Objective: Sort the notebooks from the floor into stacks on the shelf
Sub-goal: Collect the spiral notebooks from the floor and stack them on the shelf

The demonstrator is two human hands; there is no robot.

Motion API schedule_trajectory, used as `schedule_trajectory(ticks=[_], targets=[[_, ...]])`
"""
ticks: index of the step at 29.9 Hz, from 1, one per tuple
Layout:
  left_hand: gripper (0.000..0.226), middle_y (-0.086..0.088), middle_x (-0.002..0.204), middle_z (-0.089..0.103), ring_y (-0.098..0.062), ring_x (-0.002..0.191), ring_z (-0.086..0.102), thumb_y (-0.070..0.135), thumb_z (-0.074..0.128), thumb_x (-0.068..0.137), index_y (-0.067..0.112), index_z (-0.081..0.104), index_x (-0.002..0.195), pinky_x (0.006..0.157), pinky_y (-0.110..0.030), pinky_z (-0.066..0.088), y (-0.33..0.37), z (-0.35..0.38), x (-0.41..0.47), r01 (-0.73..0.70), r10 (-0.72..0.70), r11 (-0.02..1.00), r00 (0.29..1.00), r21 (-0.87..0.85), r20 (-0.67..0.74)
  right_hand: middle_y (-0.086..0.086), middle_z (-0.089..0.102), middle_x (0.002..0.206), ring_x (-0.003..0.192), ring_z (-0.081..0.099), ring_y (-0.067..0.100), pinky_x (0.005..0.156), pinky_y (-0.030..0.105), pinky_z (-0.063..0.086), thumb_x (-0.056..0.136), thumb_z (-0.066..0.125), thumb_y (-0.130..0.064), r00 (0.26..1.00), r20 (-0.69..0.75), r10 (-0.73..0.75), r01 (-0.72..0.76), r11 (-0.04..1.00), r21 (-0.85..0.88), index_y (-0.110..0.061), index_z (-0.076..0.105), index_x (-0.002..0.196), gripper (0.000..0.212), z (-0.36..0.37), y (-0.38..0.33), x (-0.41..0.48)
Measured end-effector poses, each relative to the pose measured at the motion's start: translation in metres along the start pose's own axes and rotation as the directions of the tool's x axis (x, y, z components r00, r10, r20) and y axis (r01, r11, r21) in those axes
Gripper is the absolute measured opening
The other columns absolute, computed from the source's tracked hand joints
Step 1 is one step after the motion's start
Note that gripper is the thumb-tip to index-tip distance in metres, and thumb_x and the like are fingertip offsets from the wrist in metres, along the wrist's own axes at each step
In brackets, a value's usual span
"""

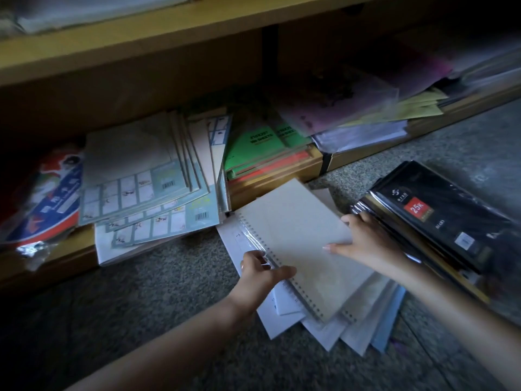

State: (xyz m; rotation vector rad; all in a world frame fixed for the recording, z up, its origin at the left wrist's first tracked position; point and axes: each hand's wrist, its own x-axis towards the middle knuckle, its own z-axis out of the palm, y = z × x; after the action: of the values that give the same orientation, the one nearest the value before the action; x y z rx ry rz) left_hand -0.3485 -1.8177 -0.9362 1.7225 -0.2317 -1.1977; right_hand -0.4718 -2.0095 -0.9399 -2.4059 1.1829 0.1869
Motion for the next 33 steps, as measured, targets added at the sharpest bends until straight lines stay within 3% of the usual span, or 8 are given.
schedule_trajectory(ticks=[4, 10, 15, 18, 23, 25, 28, 33], targets=[[0.064, -0.015, 0.113, 0.053, -0.021, 0.102, 0.059, 0.023, 0.078, 0.063, 0.009, 0.036, 0.110, 0.081, -0.028, 0.050, 0.002, 0.004, 0.005, 0.021, -0.016, 0.986, 0.999, -0.167, 0.028, 0.009, 0.038, 0.132, 0.120, 0.045, 0.026, 0.091, 0.035, 0.043, 0.065, 0.071, -0.062, 1.000, 0.006, 0.008, -0.008, 1.000, -0.008, -0.016, 0.041, 0.132, 0.087, -0.001, -0.001, -0.001], [0.055, -0.012, 0.114, 0.056, -0.019, 0.095, 0.063, 0.003, 0.066, 0.084, 0.014, 0.027, 0.121, 0.079, -0.036, 0.056, 0.001, 0.010, -0.006, -0.013, 0.061, 0.947, 0.988, -0.320, 0.139, 0.007, 0.033, 0.136, 0.122, 0.043, 0.026, 0.092, 0.038, 0.044, 0.068, 0.066, -0.065, 0.999, 0.034, -0.005, 0.005, 1.000, 0.010, -0.017, 0.035, 0.135, 0.088, 0.000, 0.003, -0.003], [0.086, 0.008, 0.120, 0.058, -0.003, 0.095, 0.066, 0.013, 0.068, 0.085, 0.052, 0.000, 0.120, 0.076, -0.033, 0.056, 0.005, 0.030, -0.017, -0.091, 0.149, 0.975, 0.944, -0.203, 0.293, 0.007, 0.027, 0.139, 0.130, 0.038, 0.024, 0.101, 0.044, 0.040, 0.064, 0.058, -0.073, 0.994, 0.110, 0.001, -0.017, 0.989, 0.145, -0.019, 0.031, 0.140, 0.096, 0.003, 0.013, -0.003], [0.099, 0.017, 0.114, 0.056, 0.005, 0.080, 0.066, 0.012, 0.058, 0.092, 0.041, -0.028, 0.132, 0.064, -0.024, 0.055, 0.012, 0.045, -0.019, -0.175, 0.208, 0.976, 0.930, -0.133, 0.303, 0.007, 0.027, 0.137, 0.129, 0.037, 0.026, 0.103, 0.040, 0.038, 0.069, 0.055, -0.070, 0.995, 0.093, 0.032, -0.049, 0.981, 0.190, -0.019, 0.026, 0.144, 0.095, 0.007, 0.018, -0.002], [0.090, -0.001, 0.125, 0.056, -0.020, 0.080, 0.063, -0.005, 0.044, 0.093, 0.035, -0.019, 0.143, 0.049, -0.025, 0.047, 0.022, 0.044, -0.016, -0.324, 0.338, 0.941, 0.900, -0.096, 0.275, 0.004, 0.044, 0.119, 0.112, 0.051, 0.020, 0.098, 0.032, 0.042, 0.062, 0.061, -0.074, 1.000, 0.029, 0.007, -0.019, 0.903, 0.429, -0.023, 0.044, 0.131, 0.087, 0.011, 0.028, -0.004], [0.090, -0.010, 0.133, 0.052, -0.026, 0.091, 0.059, -0.008, 0.046, 0.089, 0.039, -0.008, 0.144, 0.056, -0.023, 0.052, 0.034, 0.037, -0.019, -0.420, 0.434, 0.901, 0.860, -0.111, 0.270, 0.001, 0.055, 0.108, 0.096, 0.057, 0.012, 0.087, 0.023, 0.047, 0.060, 0.065, -0.076, 0.996, -0.089, -0.005, 0.056, 0.808, 0.587, -0.033, 0.049, 0.116, 0.073, 0.012, 0.029, -0.007], [0.092, -0.002, 0.147, 0.038, -0.017, 0.127, 0.048, -0.007, 0.047, 0.081, 0.037, 0.000, 0.146, 0.101, -0.046, 0.045, 0.058, 0.020, -0.033, -0.568, 0.580, 0.812, 0.759, -0.135, 0.295, -0.007, 0.058, 0.100, 0.086, 0.055, 0.002, 0.077, 0.011, 0.043, 0.079, 0.054, -0.049, 0.890, -0.457, -0.012, 0.326, 0.715, 0.618, -0.040, 0.051, 0.108, 0.030, -0.002, 0.017, -0.017], [0.093, 0.006, 0.158, 0.014, -0.012, 0.144, 0.017, -0.005, 0.052, 0.082, 0.032, -0.001, 0.149, 0.117, -0.052, 0.016, 0.093, -0.014, -0.049, -0.737, 0.713, 0.673, 0.627, -0.058, 0.314, -0.018, 0.057, 0.098, 0.088, 0.053, -0.014, 0.076, 0.004, 0.038, 0.082, 0.043, -0.040, 0.776, -0.629, 0.040, 0.507, 0.553, 0.661, -0.024, 0.051, 0.107, 0.031, -0.042, -0.014, -0.028]])
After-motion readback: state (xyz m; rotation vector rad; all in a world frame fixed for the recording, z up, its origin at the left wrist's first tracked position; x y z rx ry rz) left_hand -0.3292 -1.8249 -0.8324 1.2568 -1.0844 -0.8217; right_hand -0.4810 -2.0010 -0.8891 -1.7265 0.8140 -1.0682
